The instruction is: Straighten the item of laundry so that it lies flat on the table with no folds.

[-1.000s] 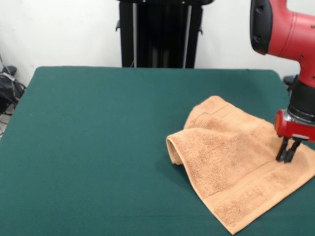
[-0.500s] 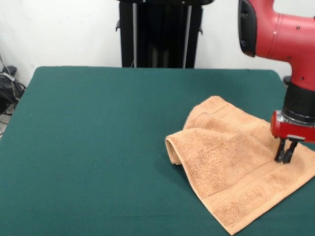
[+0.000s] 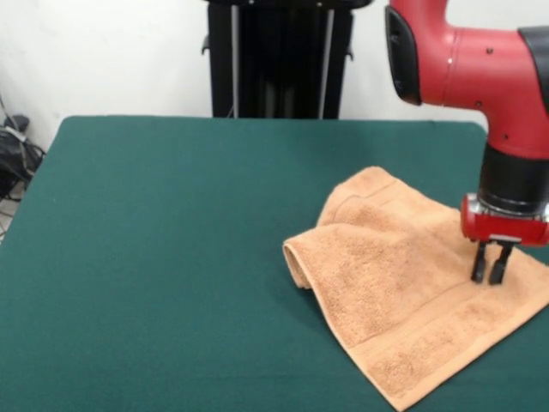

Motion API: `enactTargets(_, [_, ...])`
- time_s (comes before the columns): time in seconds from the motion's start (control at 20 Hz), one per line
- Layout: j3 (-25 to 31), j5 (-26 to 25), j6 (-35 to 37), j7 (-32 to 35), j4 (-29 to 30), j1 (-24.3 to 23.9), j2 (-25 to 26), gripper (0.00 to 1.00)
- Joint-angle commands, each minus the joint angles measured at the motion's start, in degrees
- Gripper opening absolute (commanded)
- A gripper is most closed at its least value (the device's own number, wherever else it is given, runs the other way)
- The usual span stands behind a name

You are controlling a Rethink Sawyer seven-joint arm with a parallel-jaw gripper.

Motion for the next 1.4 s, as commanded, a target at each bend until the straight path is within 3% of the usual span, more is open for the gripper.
enactTargets(0.05, [5.1,-3.8,-4.8,11.9,6.7,-2.9,3.9,1.0])
enactTargets(0.65, [2.6,-1.6,-1.7,13.3,5.5,-0.8,4.2,1.0])
enactTargets(0.95, [4.1,-2.4,-3.3,13.7,7.4,-2.5,2.5,1.0])
enactTargets(1.1, [3.6,-2.8,-2.6,13.7,9.3,-2.6,-0.3,1.0])
enactTargets(1.3, [-2.1,-1.9,1.0,14.9,13.4,1.1,-8.2,1.0])
enactTargets(1.4, [-3.6,-1.5,6.2,14.6,14.9,1.6,-12.0,1.0])
